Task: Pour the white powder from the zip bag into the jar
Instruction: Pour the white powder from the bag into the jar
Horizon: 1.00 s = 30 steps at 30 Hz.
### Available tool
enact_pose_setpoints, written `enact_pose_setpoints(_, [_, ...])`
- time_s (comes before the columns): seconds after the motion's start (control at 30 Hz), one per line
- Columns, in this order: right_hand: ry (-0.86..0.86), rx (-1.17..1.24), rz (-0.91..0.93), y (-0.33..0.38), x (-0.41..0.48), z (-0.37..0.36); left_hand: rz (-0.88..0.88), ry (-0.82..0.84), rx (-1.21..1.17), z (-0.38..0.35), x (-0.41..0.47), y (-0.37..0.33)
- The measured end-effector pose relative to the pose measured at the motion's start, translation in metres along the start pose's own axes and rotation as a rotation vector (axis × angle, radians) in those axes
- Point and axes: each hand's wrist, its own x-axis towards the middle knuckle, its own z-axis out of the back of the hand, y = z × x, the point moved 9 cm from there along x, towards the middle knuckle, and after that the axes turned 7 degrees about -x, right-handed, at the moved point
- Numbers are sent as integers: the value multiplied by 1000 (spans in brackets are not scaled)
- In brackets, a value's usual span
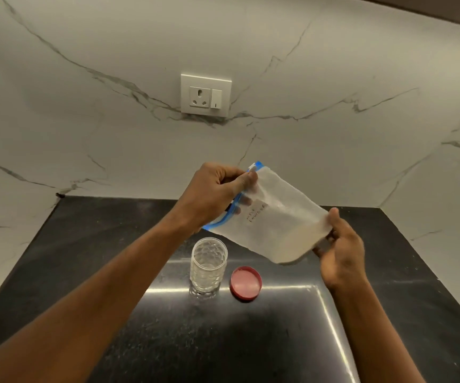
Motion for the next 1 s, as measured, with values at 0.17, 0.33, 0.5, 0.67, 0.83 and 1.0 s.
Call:
enact_pose_setpoints(0.17, [28,-108,221,31,-5,1,114,-28,-11,10,-16,49])
enact_pose_setpoints(0.33, [81,-200,335,37,-18,-14,191,-56,-84,19,-28,79])
enact_pose_setpoints(0.5, [102,-285,440,43,-23,-27,196,-102,-60,28,-37,92])
enact_pose_setpoints(0.67, [82,-416,573,58,-27,-40,181,-148,-113,36,-42,97])
enact_pose_setpoints(0.83, [41,-514,686,68,-30,-49,162,-193,-102,40,-46,100])
enact_pose_setpoints(1.0, [25,-566,763,74,-34,-60,151,-219,-86,45,-48,104])
